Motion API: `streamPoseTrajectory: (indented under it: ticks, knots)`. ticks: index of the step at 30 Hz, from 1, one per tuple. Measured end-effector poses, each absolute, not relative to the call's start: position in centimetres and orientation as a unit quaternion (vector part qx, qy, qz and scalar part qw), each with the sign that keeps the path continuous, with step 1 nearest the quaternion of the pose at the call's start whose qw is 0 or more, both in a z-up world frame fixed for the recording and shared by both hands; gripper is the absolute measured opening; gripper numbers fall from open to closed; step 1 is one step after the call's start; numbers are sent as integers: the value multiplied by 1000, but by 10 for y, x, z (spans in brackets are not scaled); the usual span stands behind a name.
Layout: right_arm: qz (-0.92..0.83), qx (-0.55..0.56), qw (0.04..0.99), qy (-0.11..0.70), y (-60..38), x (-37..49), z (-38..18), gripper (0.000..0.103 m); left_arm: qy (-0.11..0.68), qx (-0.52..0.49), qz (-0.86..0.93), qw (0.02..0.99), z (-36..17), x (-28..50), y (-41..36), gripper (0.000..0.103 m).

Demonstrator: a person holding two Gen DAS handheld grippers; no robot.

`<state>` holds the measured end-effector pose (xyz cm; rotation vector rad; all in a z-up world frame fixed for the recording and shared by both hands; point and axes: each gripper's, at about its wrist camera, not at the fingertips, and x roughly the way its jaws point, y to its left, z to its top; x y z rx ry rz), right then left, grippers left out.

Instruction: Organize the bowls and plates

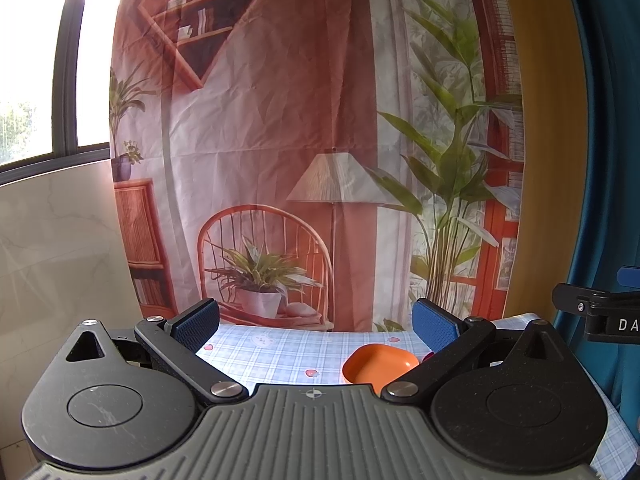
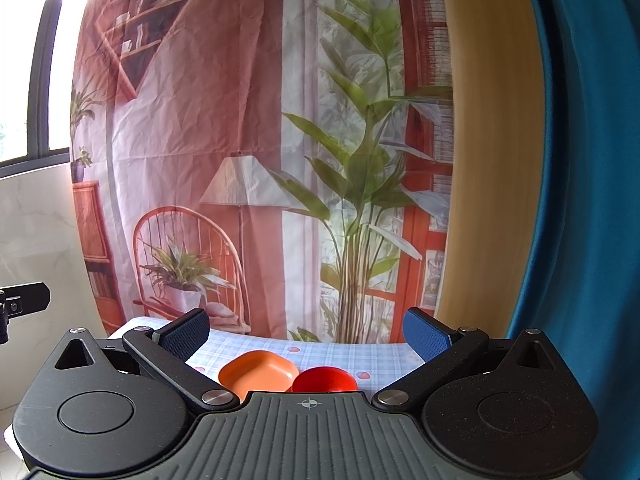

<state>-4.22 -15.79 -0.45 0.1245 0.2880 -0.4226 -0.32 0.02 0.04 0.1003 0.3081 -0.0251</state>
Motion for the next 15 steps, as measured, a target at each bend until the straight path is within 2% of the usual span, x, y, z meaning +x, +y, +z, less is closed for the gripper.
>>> streamPoseTrajectory:
  ticks: [15]
  knots:
    - [-211,60,966,138,-156,-45,-1,103,149,50,-18,987,0,-6,1,103]
